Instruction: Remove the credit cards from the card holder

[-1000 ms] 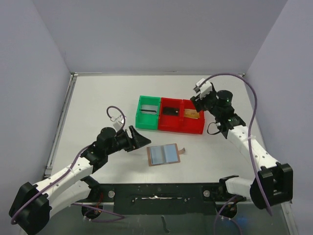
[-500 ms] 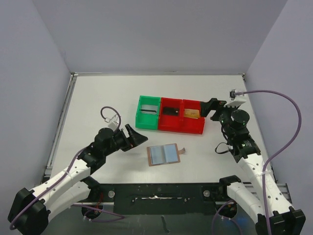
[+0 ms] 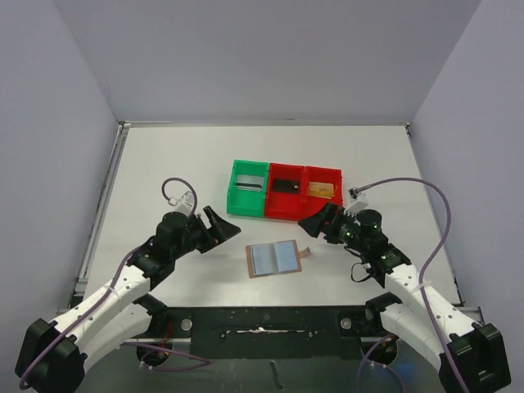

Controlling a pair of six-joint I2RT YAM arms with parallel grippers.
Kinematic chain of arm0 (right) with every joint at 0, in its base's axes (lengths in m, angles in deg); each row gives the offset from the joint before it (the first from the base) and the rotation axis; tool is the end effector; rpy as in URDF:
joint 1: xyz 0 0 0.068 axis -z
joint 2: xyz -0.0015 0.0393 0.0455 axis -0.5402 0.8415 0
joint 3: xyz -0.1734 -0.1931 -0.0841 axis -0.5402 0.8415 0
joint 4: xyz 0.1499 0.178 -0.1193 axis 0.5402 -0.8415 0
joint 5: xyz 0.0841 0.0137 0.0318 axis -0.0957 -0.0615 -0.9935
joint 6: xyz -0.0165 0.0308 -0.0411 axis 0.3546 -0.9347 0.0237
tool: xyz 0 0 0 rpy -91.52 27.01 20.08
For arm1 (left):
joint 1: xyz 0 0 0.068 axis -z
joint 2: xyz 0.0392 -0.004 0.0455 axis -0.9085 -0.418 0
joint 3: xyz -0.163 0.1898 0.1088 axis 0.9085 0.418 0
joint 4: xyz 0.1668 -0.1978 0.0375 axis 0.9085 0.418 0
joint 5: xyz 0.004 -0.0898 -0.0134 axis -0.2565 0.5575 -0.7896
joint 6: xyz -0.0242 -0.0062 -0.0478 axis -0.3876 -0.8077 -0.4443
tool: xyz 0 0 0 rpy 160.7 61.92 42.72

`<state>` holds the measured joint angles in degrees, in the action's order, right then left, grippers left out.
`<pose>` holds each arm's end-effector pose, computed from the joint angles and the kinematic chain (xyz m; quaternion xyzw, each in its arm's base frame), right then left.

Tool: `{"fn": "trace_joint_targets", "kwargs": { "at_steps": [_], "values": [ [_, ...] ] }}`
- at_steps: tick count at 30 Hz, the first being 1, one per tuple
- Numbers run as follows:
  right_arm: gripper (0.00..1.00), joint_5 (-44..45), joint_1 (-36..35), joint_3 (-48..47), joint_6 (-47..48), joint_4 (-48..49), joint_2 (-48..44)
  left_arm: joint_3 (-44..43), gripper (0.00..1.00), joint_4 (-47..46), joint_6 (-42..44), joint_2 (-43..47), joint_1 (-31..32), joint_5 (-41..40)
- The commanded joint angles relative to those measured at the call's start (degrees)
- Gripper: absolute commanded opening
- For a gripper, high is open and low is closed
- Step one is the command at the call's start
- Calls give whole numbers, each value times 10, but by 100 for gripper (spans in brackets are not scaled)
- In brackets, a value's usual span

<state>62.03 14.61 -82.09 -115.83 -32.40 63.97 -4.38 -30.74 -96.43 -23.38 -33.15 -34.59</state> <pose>0.1720 0.0665 0.2187 0.1233 0.8097 0.3969 0.4143 0.1567 -0.1049 0.2151 -0.1505 0.8335 -0.4212 0.3244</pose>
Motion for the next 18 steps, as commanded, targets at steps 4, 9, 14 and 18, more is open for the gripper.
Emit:
{"fn": "trace_joint_targets", "kwargs": {
  "at_steps": [4,9,14,18],
  "values": [
    [99,131,-154,-83,6,-18,68,-33,76,-1,13,-8,-13,8],
    [99,259,-257,-166,14,-109,165,-27,76,-12,4,-11,-16,20],
    [95,358,-345,-245,-24,-197,272,-23,76,7,8,-7,-23,18],
    [91,393,-392,-280,-60,-227,328,-18,76,20,6,10,-25,17]
  ]
}}
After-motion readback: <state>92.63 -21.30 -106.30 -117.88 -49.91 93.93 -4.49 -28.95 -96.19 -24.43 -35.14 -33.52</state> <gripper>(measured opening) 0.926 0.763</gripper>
